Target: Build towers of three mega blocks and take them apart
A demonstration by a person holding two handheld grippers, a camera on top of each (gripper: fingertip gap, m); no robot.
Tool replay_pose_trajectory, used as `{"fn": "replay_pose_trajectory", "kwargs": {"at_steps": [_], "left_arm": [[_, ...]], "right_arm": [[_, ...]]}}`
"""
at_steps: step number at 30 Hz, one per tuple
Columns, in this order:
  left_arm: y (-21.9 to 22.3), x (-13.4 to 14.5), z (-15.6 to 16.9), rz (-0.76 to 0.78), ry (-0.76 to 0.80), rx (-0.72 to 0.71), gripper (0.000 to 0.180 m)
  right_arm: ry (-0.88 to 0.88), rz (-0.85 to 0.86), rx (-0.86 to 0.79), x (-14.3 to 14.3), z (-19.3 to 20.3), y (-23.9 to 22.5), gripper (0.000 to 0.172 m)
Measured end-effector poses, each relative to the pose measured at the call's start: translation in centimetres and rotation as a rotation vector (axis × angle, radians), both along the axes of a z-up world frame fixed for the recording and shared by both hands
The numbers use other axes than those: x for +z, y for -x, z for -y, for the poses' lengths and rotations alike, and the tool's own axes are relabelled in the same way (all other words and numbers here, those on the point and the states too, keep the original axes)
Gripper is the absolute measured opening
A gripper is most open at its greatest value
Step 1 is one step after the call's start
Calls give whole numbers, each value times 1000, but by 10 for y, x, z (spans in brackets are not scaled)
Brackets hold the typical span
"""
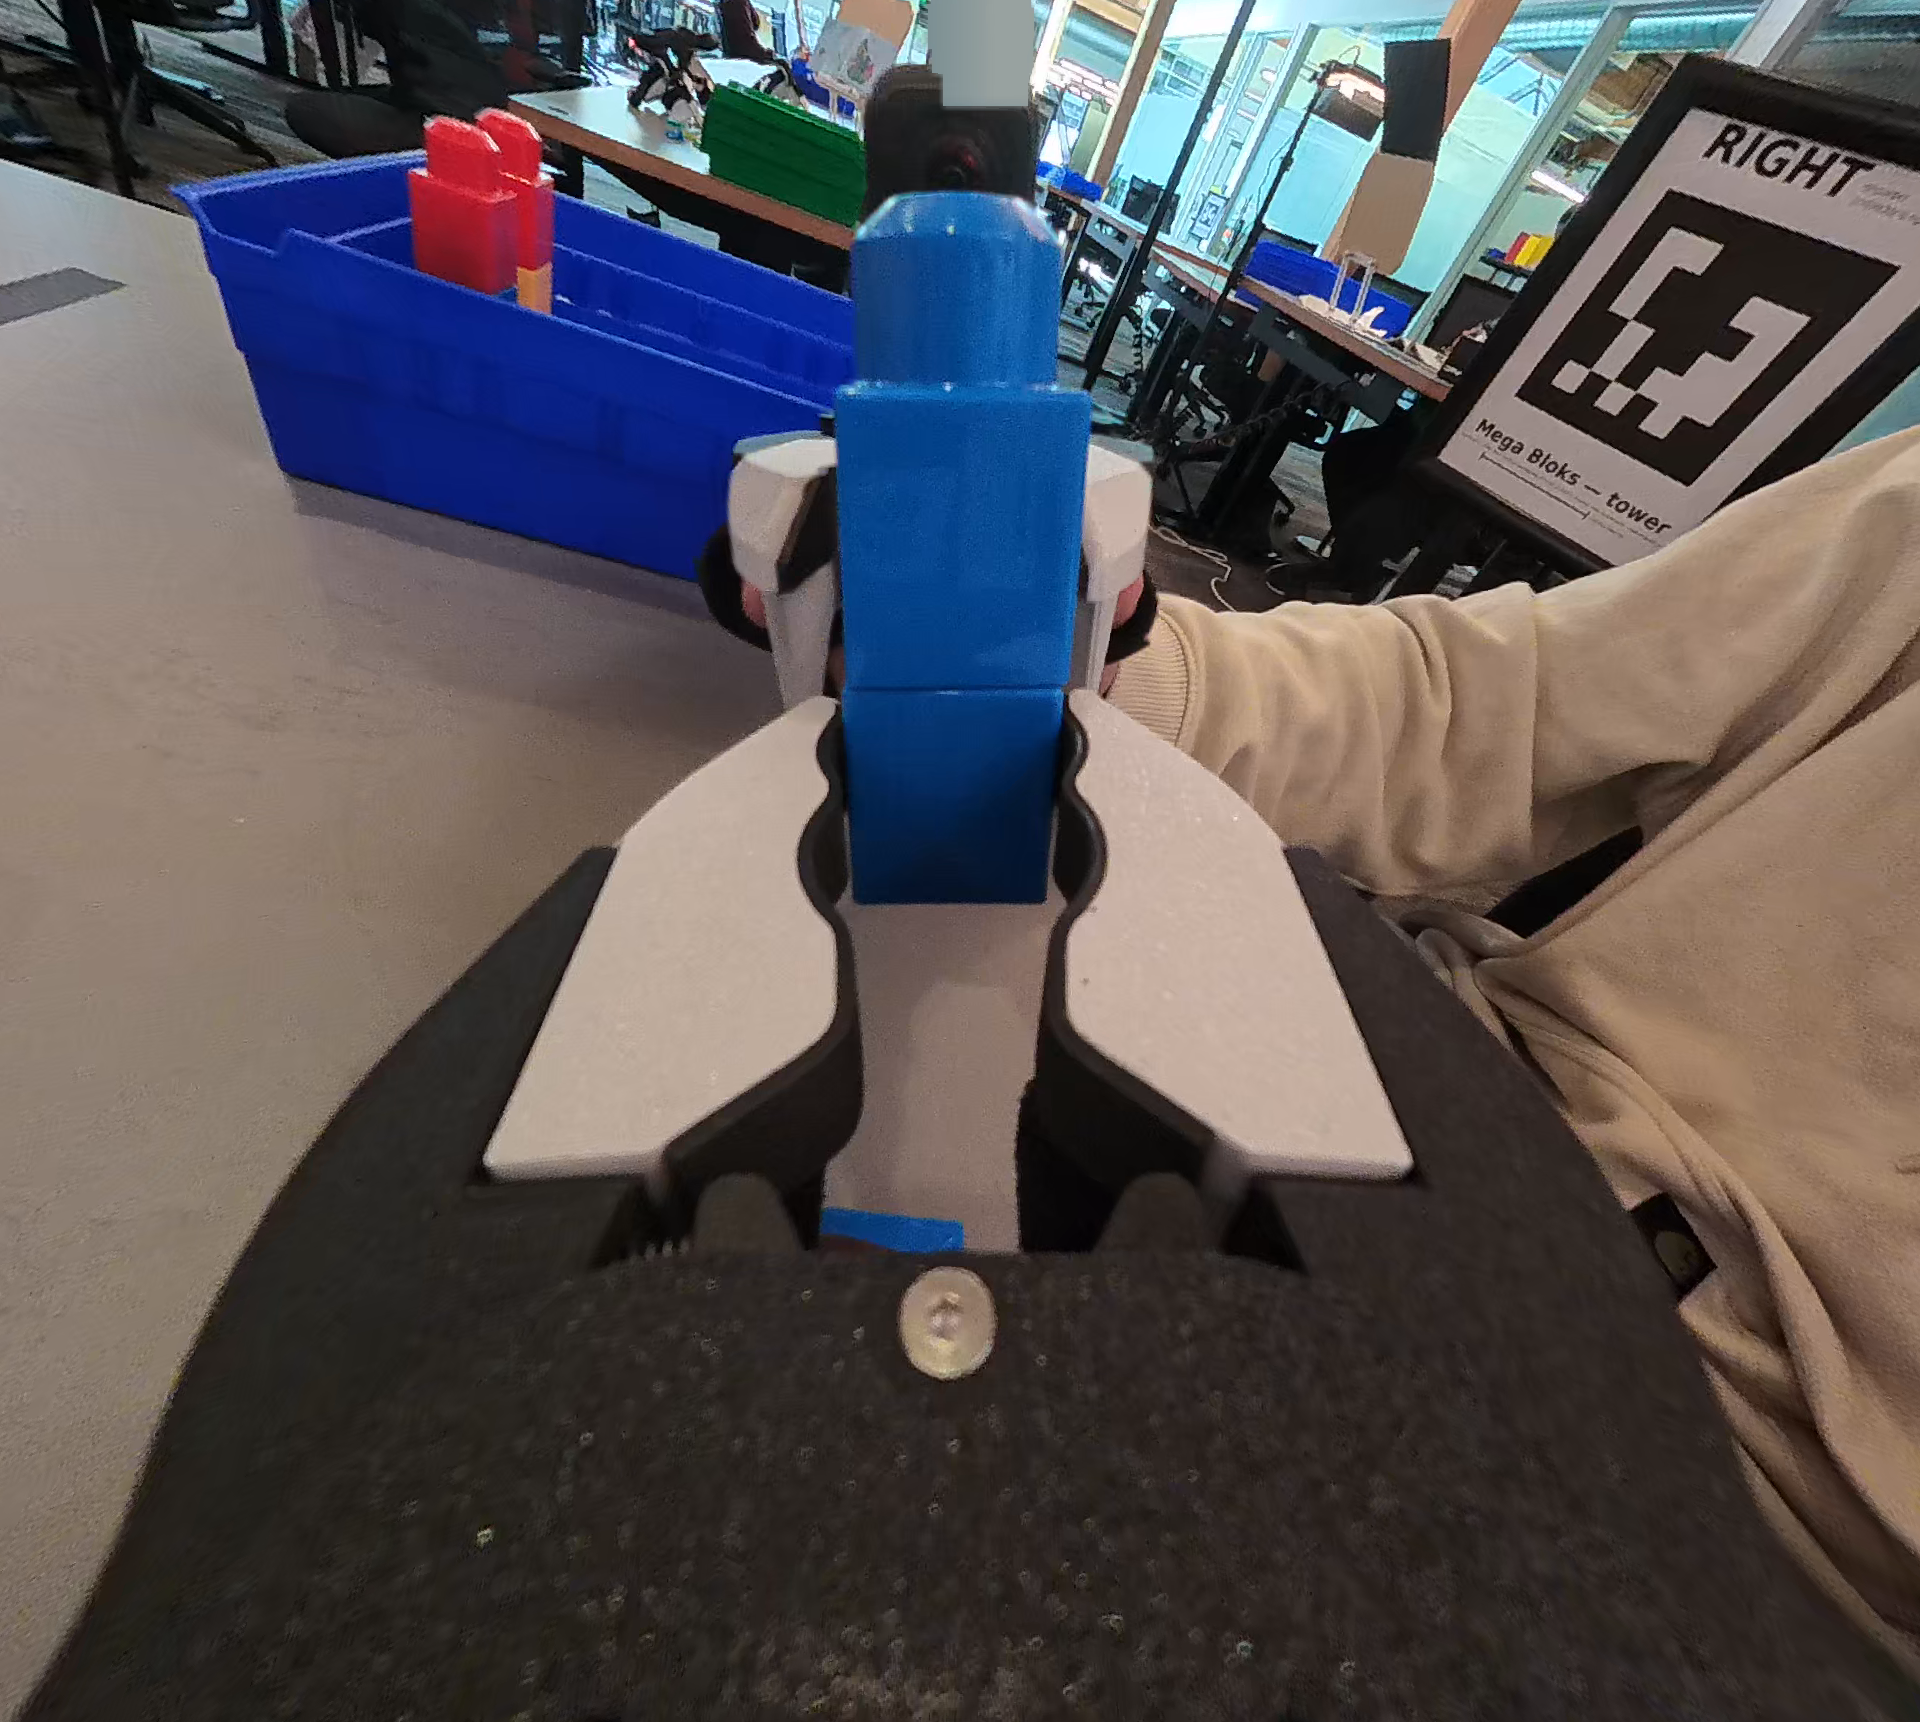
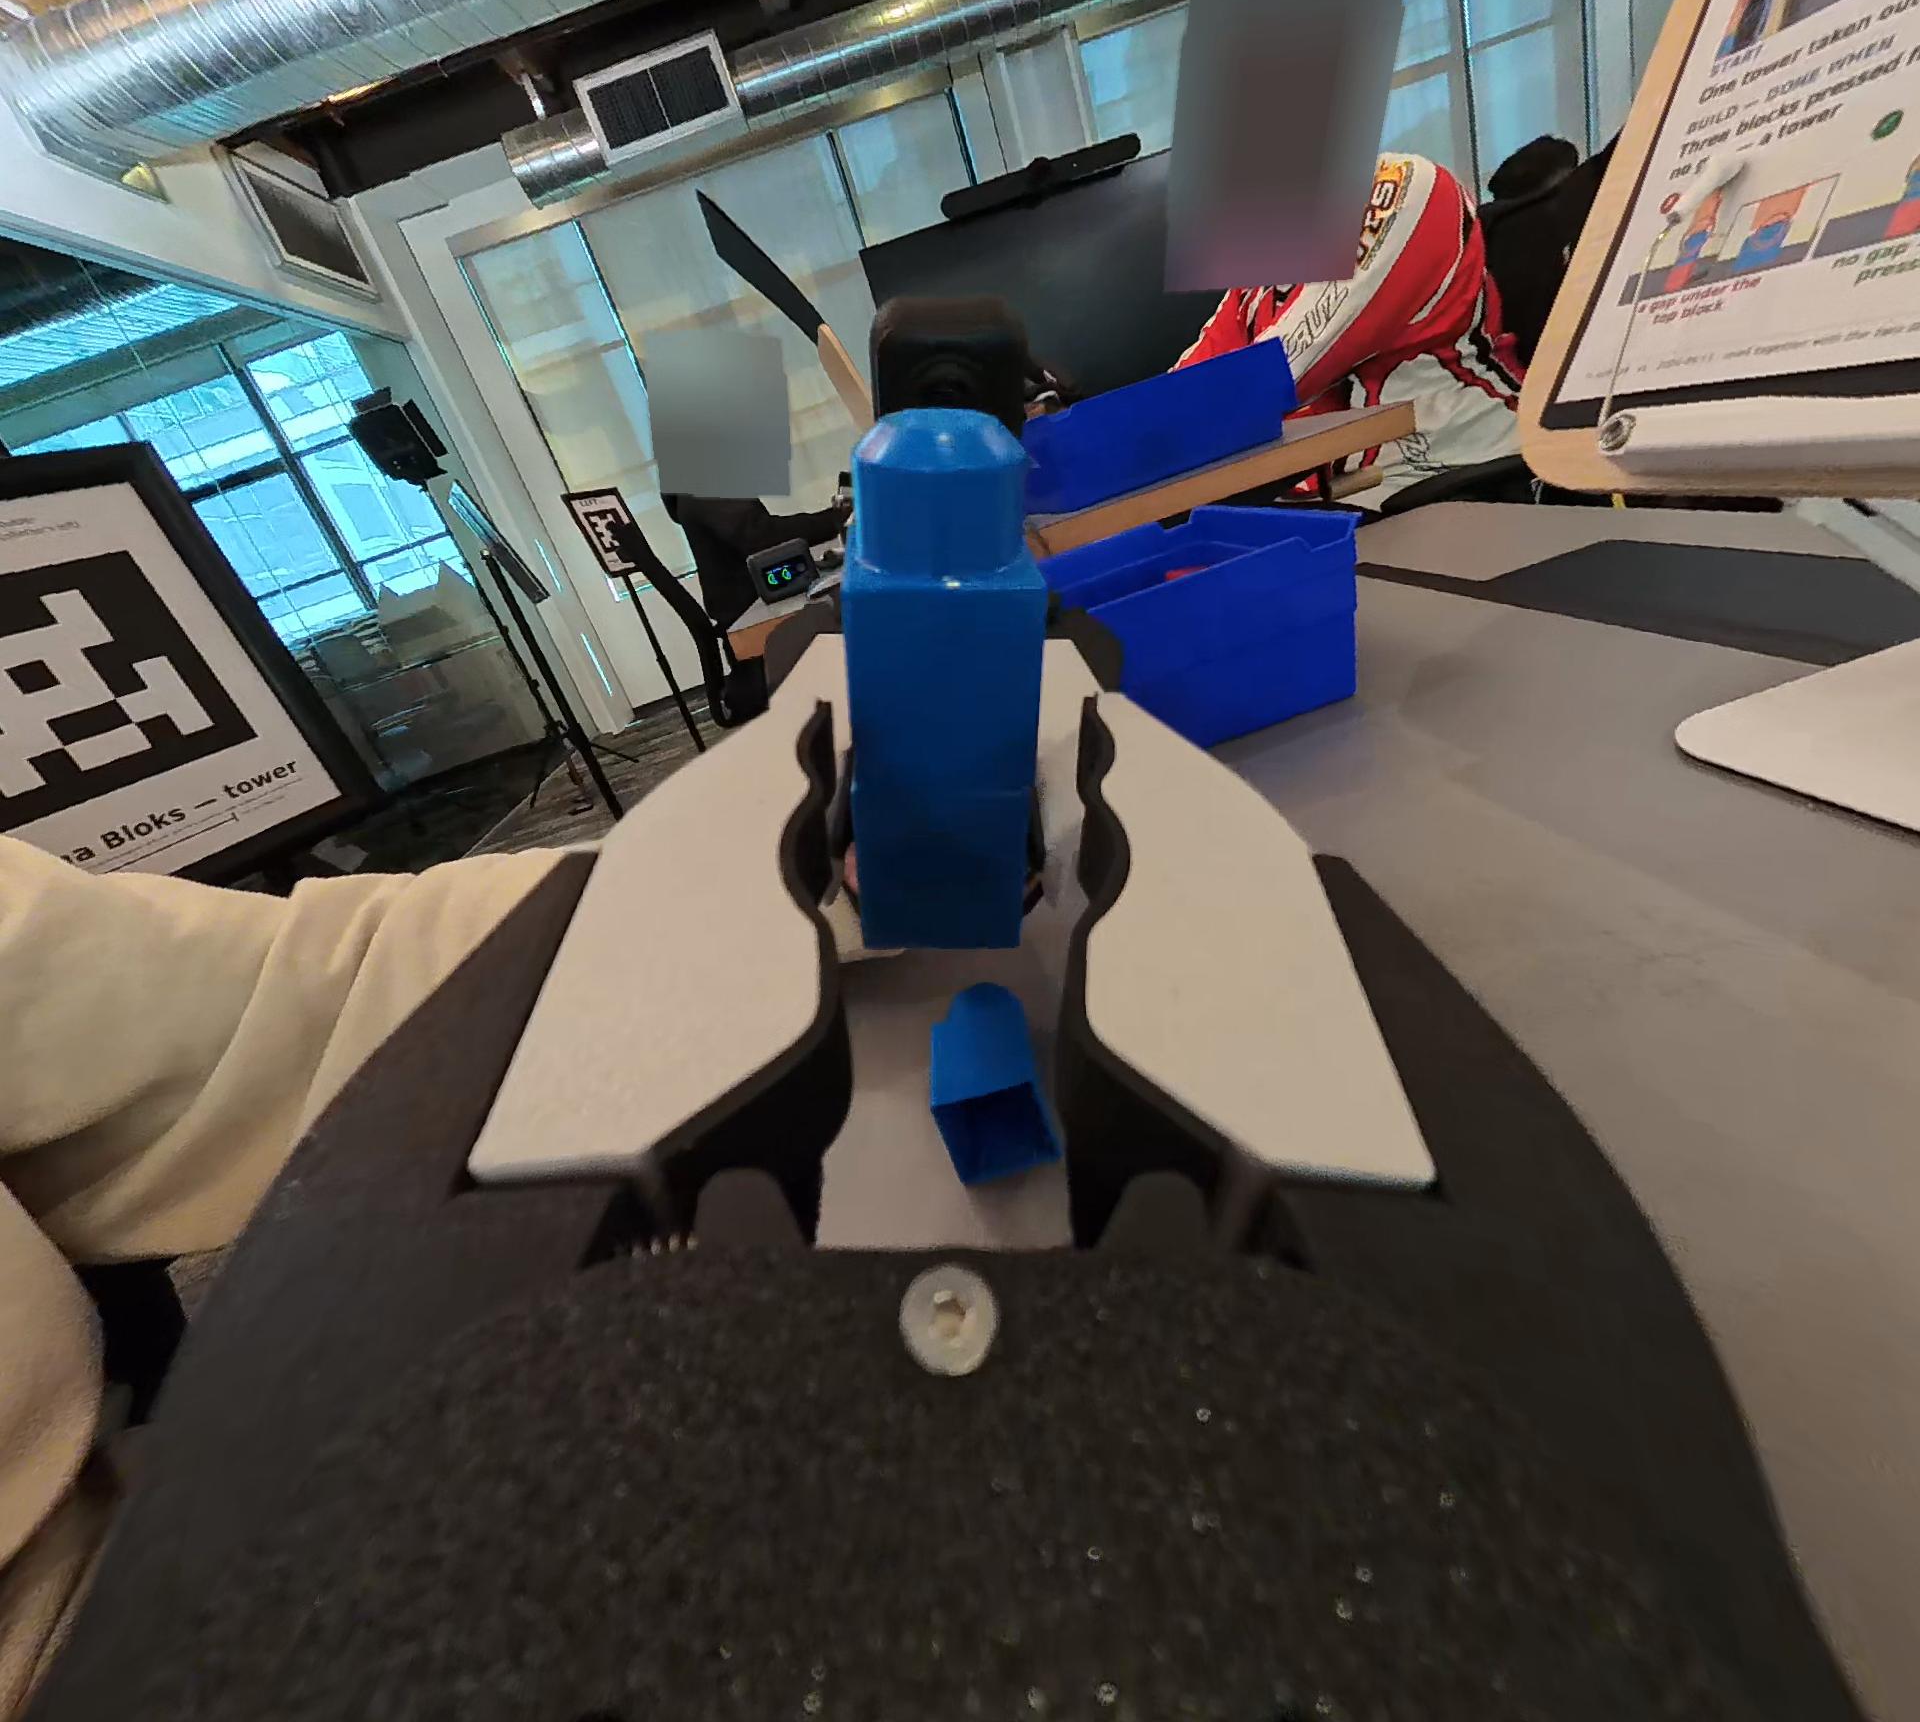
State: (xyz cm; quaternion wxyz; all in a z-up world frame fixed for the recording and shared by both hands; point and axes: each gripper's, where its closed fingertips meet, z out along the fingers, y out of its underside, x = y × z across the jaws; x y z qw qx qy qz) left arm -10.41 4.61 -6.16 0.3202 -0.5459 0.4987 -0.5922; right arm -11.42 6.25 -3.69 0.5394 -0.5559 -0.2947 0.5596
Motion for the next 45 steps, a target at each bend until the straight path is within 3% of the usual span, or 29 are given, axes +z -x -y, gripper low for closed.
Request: {"fn": "replay_pose_trajectory", "kwargs": {"at_steps": [3, 22, 27, 32, 36, 40, 45], "left_arm": [[-4, -4, 2, -16, -4, -4, 36], [-7, -2, -1, -10, -10, 42, 37], [16, -9, 3, -120, -73, 158, 63], [62, -41, 12, -355, -290, 311, 64], [80, -66, 13, -530, -361, 344, 64], [82, -96, 8, -612, -309, 350, 65], [75, -116, -2, -601, -212, 340, 63]], "right_arm": [[-12, 29, 13, -4, 3, 5, 36], [-25, 69, -32, -4, 1, 2, 35], [-52, -17, -27, 18, 7, -13, 36], [-71, -86, -15, 35, 15, -25, 35], [-69, -91, 13, 37, 20, -21, 35], [-73, -86, 19, 37, 21, -21, 36], [-66, -86, 33, 36, 22, -20, 36]]}}
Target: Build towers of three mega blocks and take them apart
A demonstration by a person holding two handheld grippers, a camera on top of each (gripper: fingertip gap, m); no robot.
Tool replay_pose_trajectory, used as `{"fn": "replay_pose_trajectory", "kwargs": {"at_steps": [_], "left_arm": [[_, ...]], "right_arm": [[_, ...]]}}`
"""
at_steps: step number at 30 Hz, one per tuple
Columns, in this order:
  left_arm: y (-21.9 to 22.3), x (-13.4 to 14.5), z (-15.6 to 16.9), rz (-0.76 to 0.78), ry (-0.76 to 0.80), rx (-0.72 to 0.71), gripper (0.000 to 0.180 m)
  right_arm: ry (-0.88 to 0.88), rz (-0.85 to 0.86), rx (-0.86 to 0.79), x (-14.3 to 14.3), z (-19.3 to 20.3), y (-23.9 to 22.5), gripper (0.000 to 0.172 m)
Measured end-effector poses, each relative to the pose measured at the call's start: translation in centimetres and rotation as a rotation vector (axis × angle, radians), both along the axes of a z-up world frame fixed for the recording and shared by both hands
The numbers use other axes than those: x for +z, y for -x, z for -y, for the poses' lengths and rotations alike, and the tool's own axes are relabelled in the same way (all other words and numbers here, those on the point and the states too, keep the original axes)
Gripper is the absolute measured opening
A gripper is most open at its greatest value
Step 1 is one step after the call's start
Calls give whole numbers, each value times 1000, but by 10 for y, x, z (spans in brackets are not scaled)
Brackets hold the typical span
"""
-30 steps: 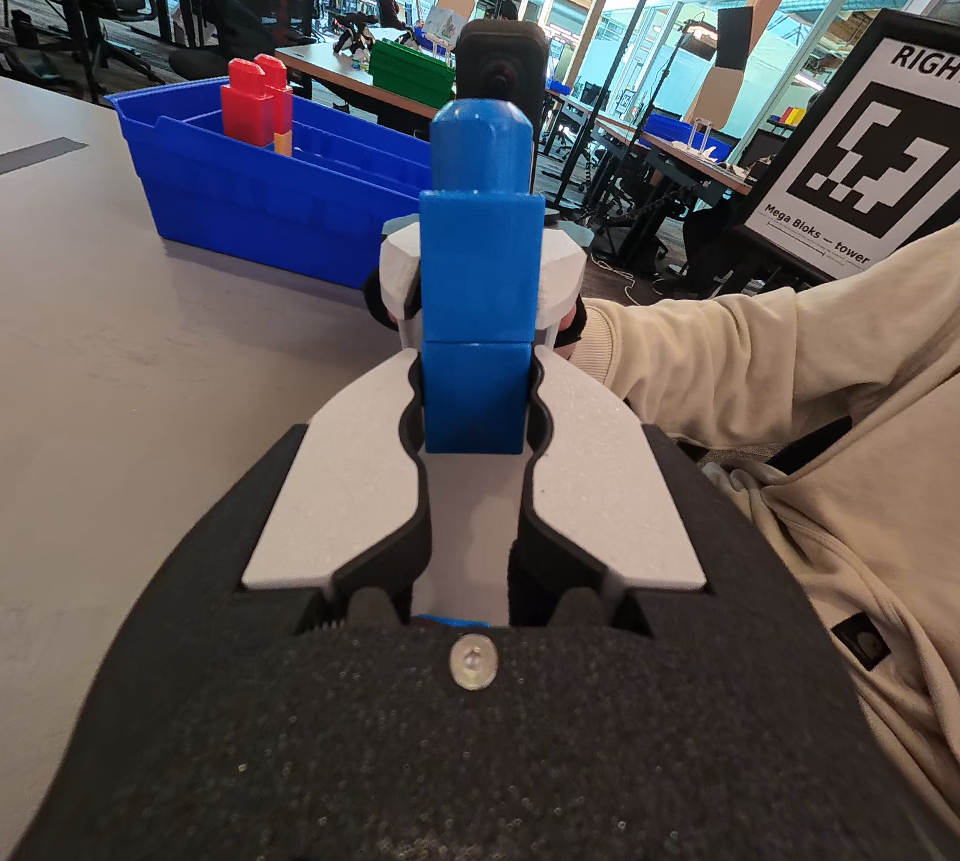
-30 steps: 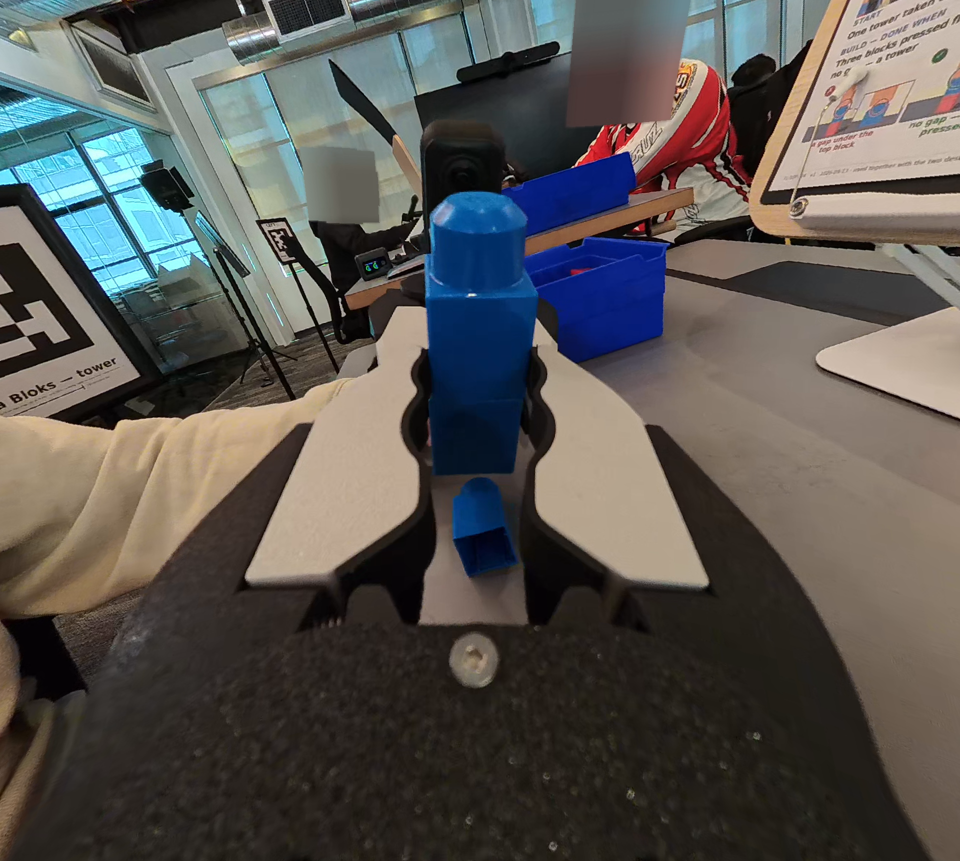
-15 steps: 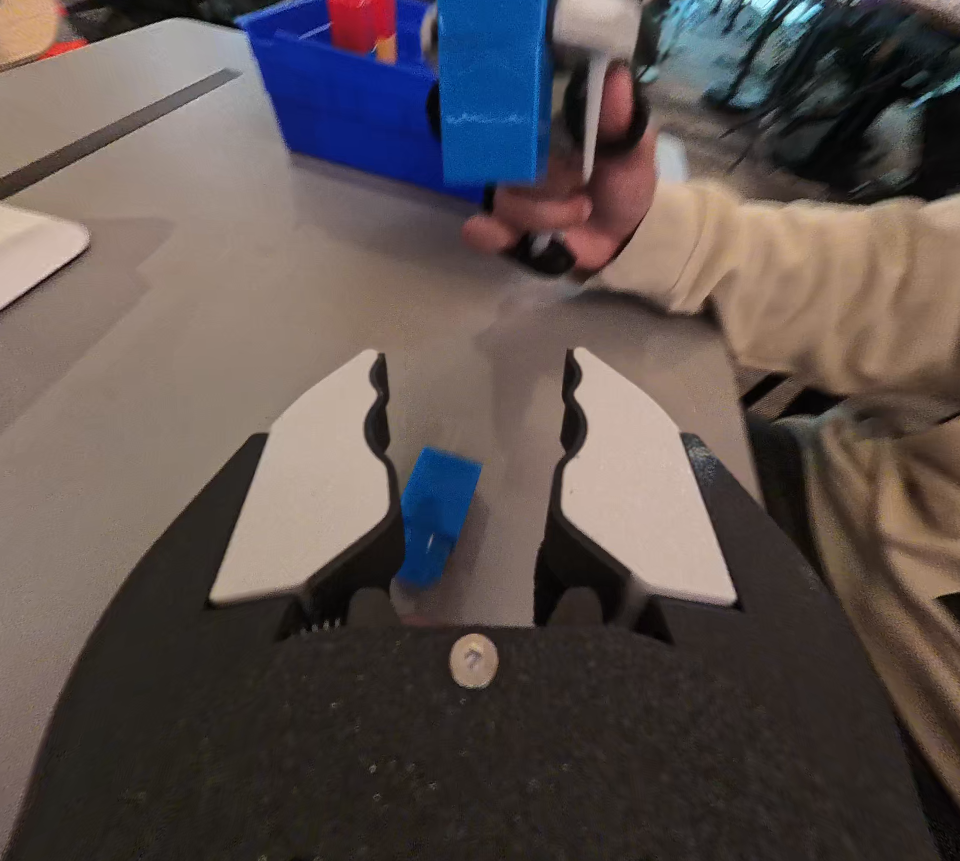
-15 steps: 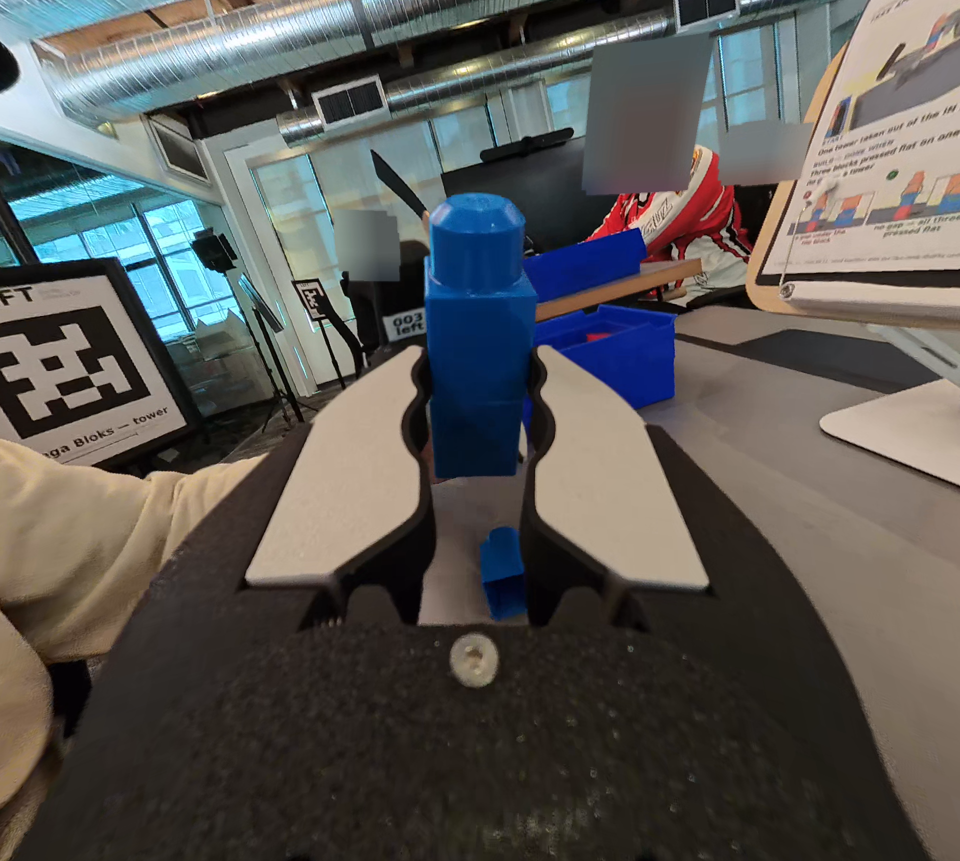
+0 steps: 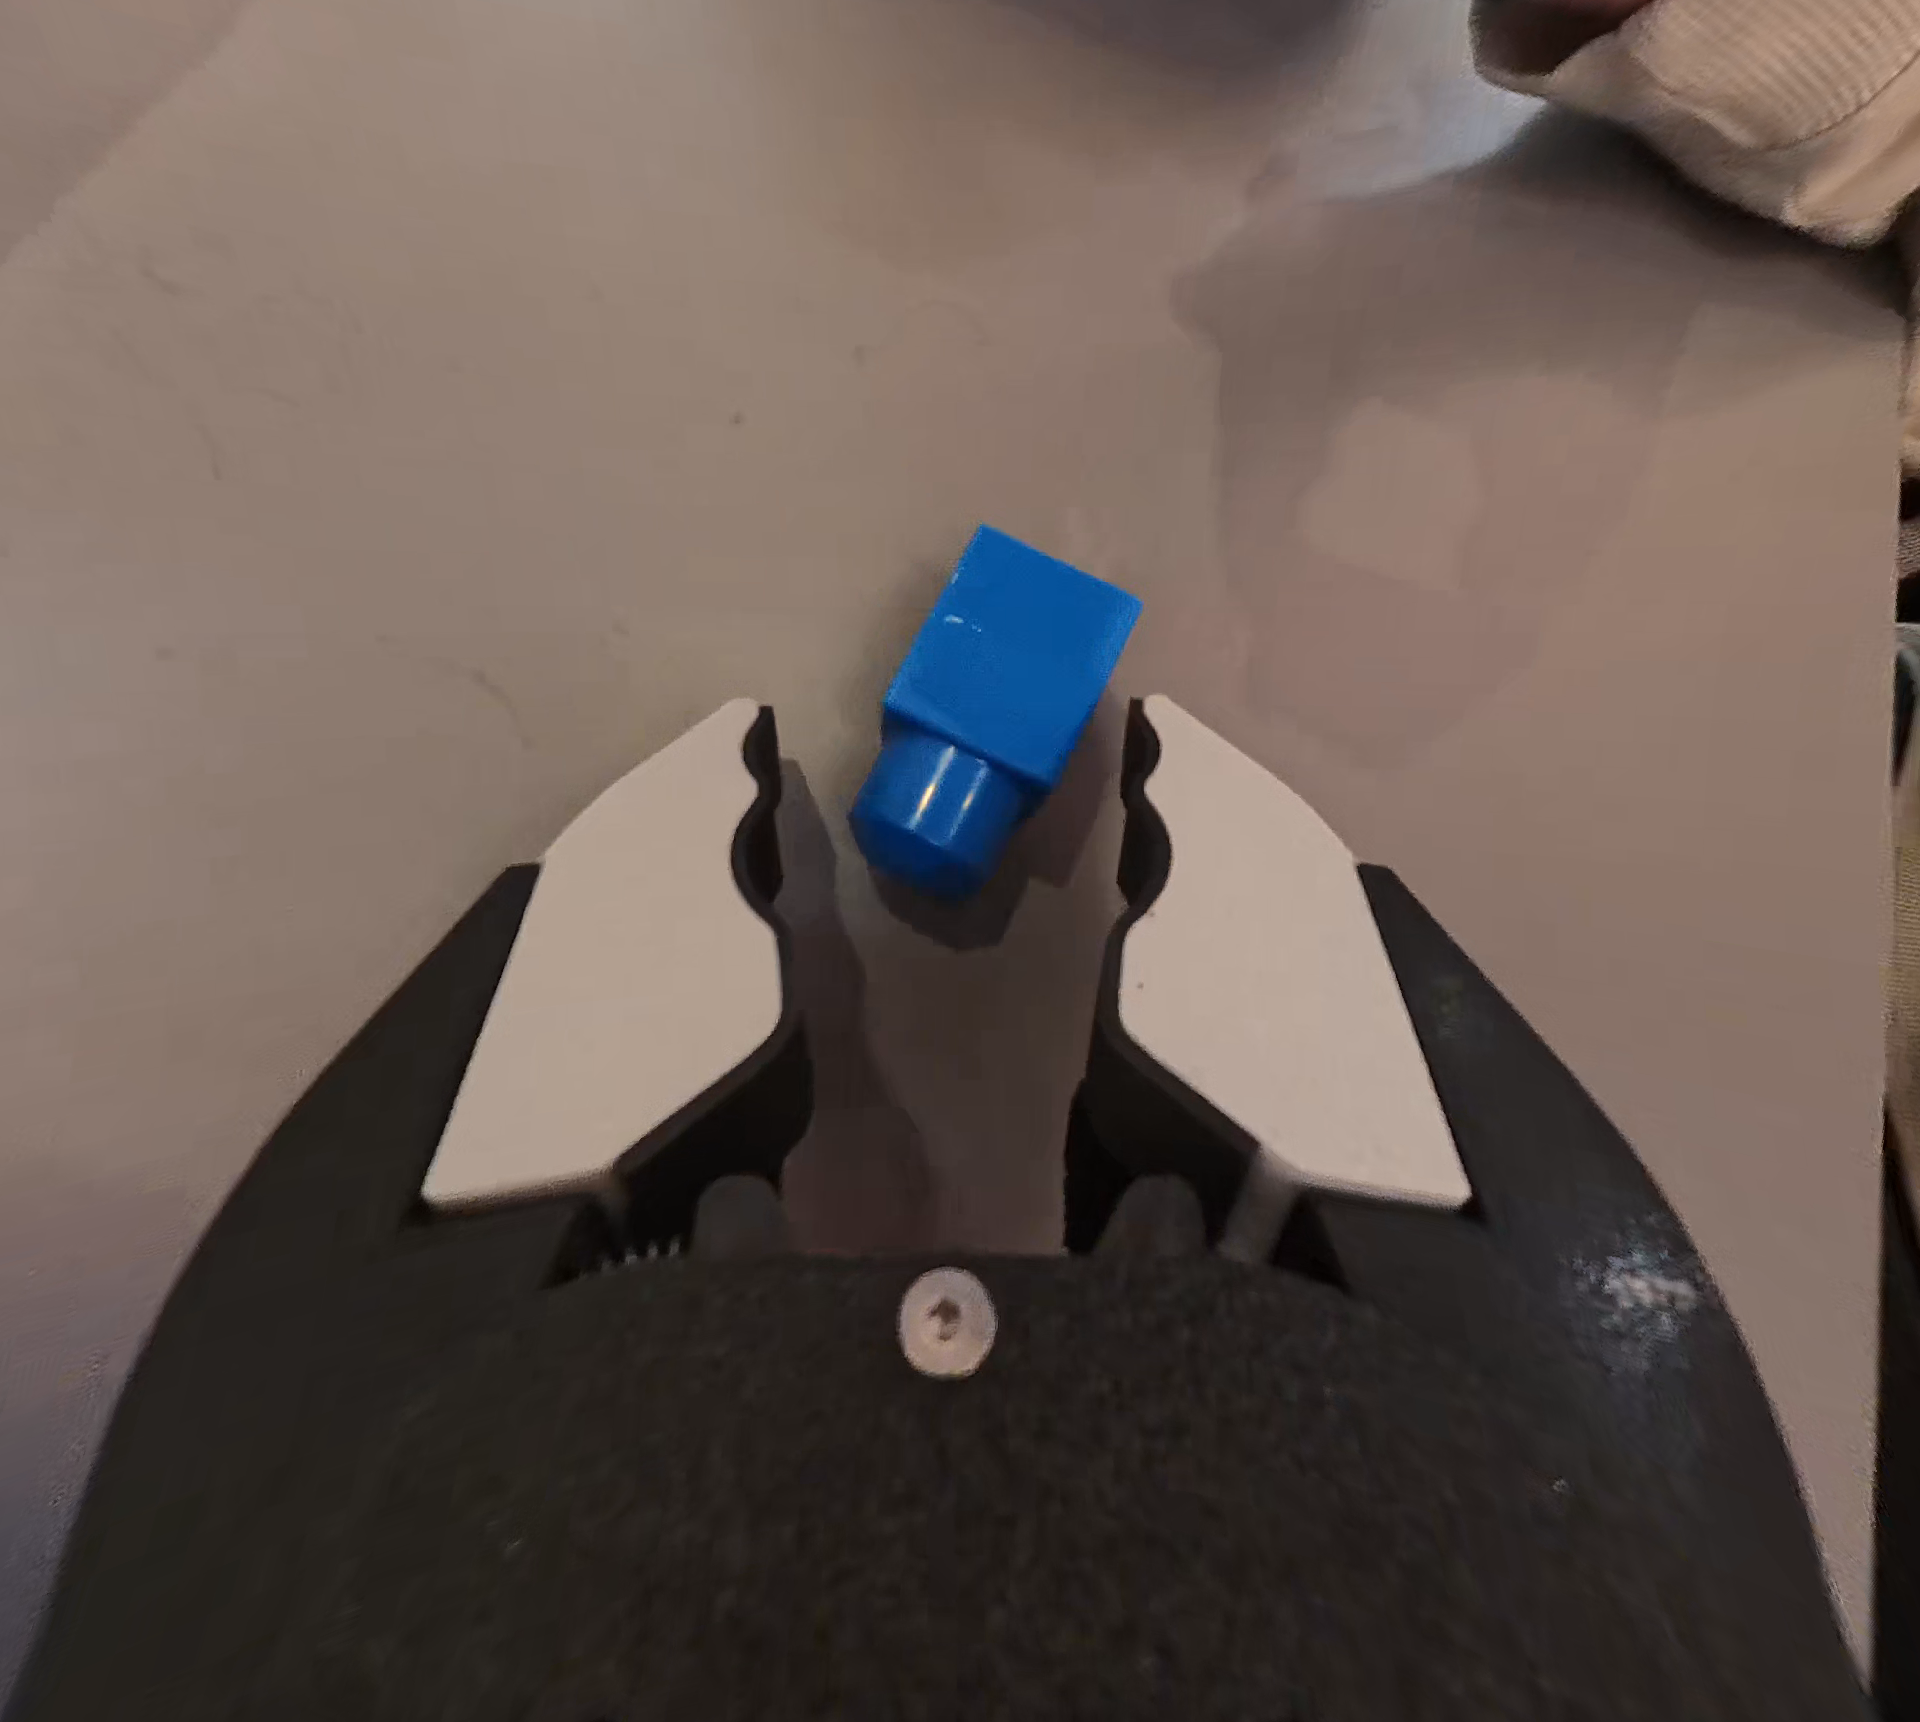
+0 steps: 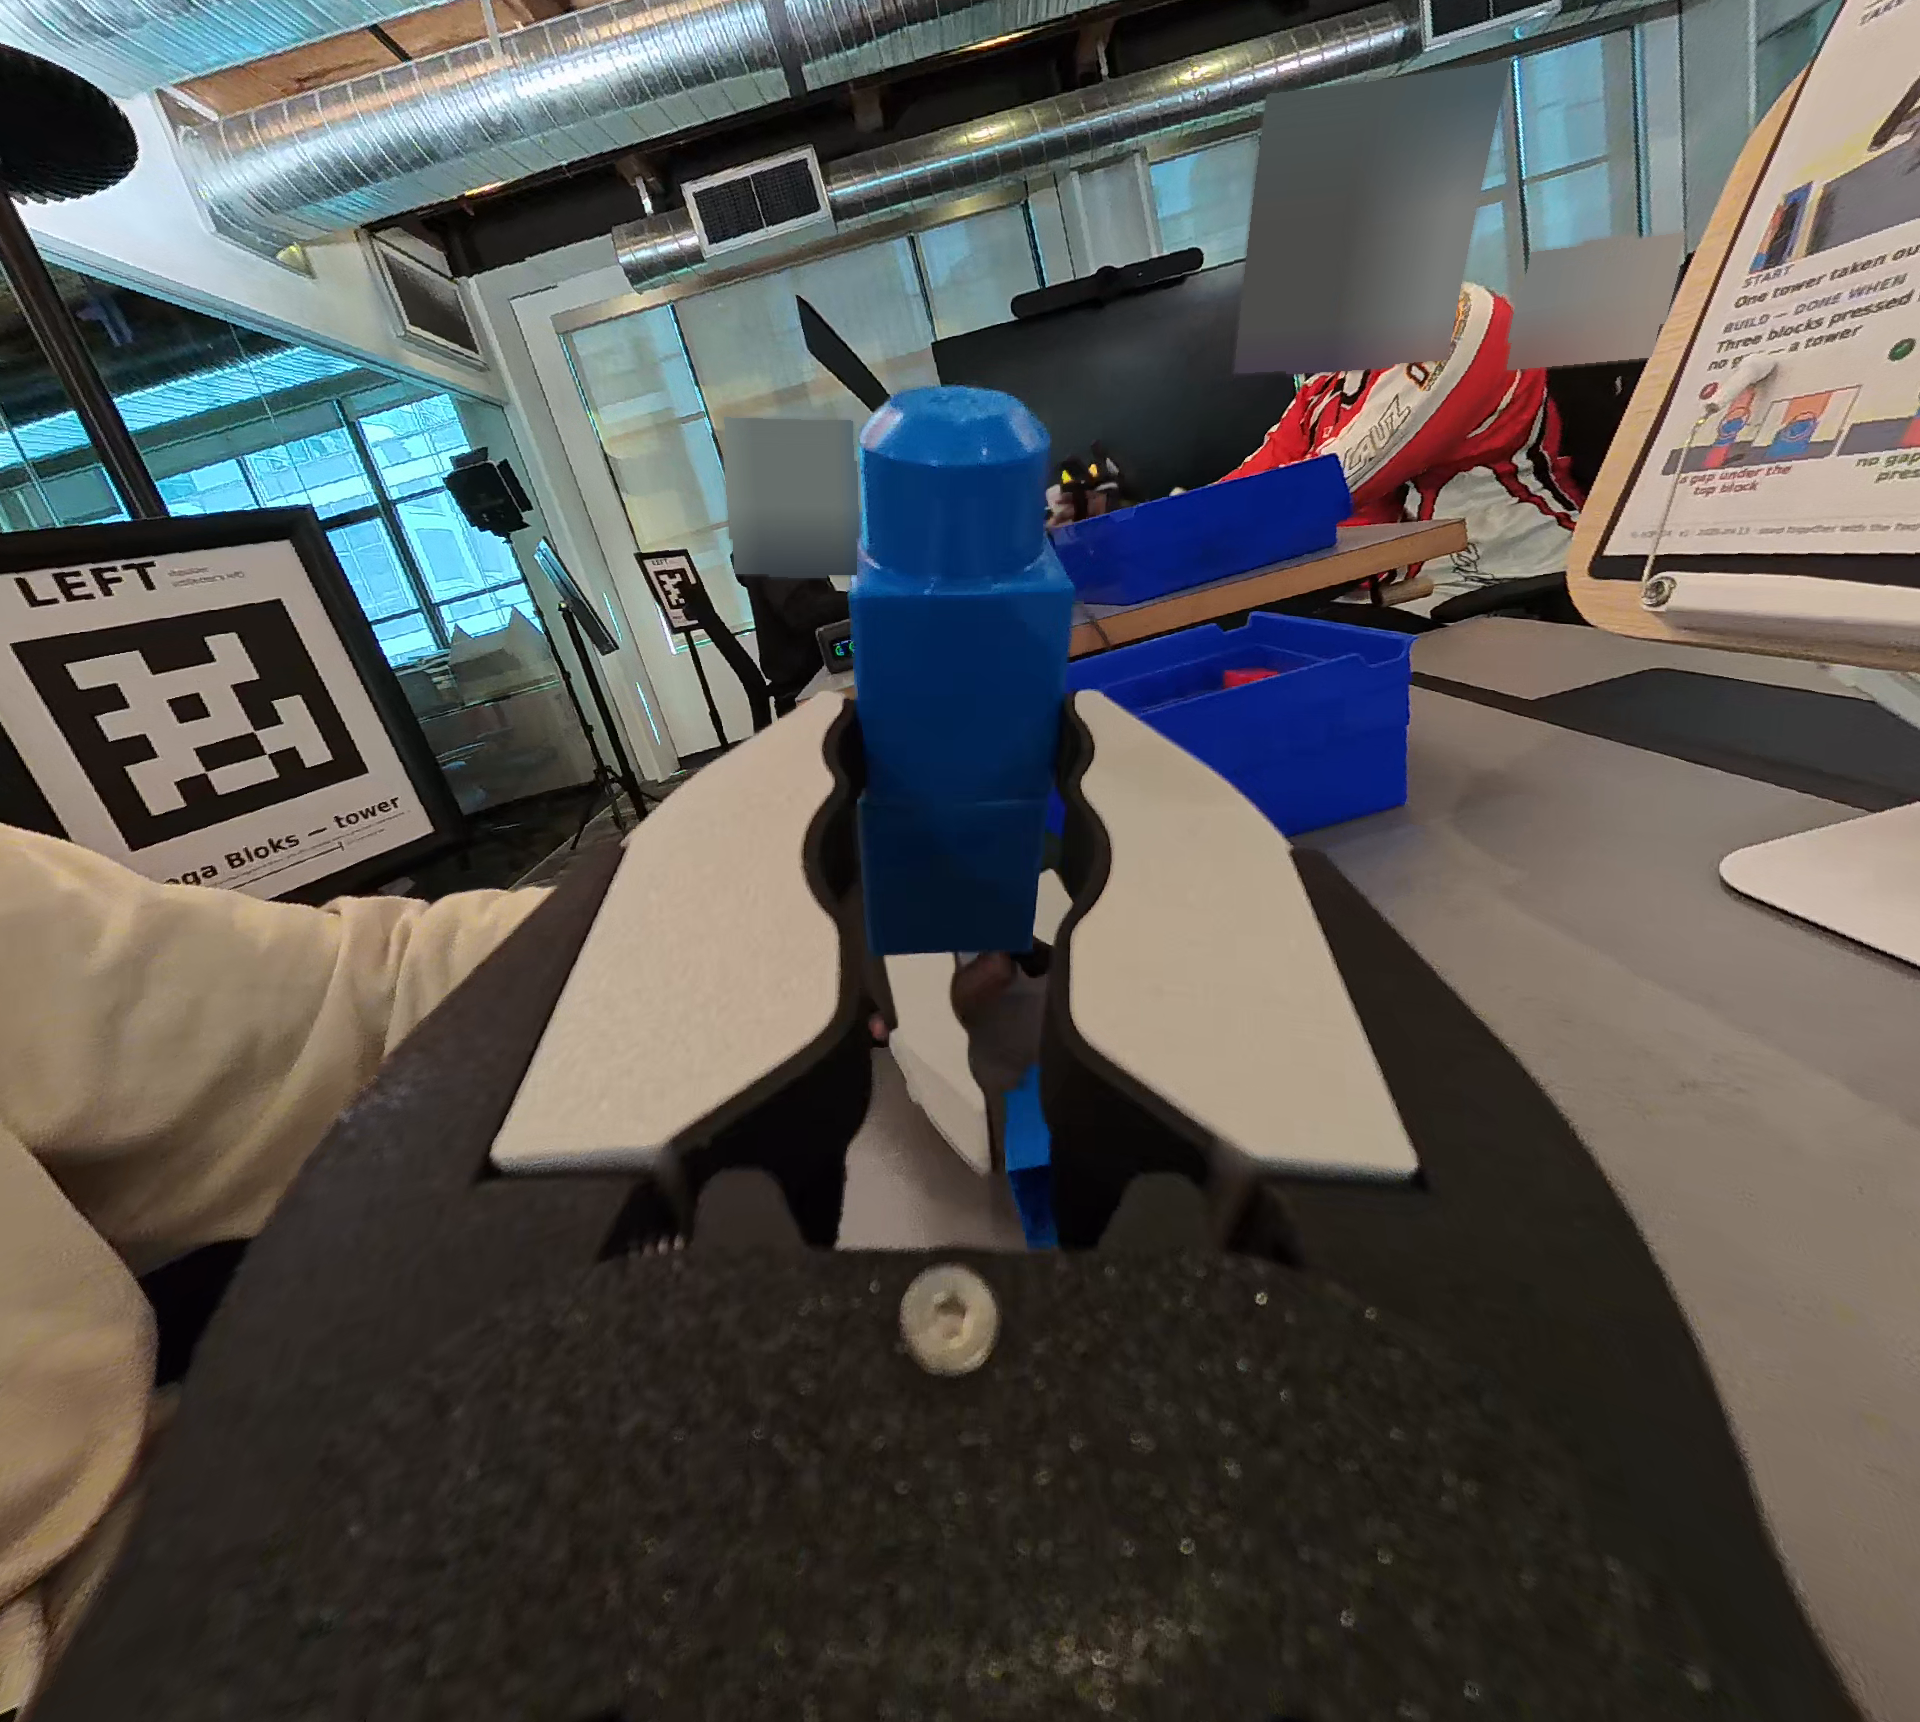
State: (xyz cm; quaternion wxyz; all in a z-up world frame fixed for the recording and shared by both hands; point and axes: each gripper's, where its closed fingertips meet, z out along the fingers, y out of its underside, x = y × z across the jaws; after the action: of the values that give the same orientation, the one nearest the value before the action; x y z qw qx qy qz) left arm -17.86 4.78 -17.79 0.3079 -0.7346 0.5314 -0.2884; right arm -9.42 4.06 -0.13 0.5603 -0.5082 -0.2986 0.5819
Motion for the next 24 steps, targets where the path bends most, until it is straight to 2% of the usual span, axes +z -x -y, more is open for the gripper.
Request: {"fn": "replay_pose_trajectory", "kwargs": {"at_steps": [2, 4, 8, 12, 19, 21, 24], "left_arm": [[-2, -7, 3, -34, 45, -35, 61], [-4, -10, 9, -61, 30, -92, 39], [-12, -9, 14, -68, -59, -127, 37], [-16, 39, 28, 43, -46, -131, 37], [10, 140, 26, -115, -208, -131, 37], [13, 159, 22, -105, -208, -125, 37], [15, 166, 17, -140, -192, -136, 37]], "right_arm": [[0, 8, 3, -1, 1, 1, 36], [0, 13, 6, -2, 1, 2, 36], [10, 27, 0, -5, -2, 1, 36], [39, 79, 1, -14, -4, 6, 36], [23, 149, -15, -21, -4, 11, 36], [11, 174, -12, -24, -2, 14, 36], [-27, 262, -4, -33, 3, 23, 36]]}}
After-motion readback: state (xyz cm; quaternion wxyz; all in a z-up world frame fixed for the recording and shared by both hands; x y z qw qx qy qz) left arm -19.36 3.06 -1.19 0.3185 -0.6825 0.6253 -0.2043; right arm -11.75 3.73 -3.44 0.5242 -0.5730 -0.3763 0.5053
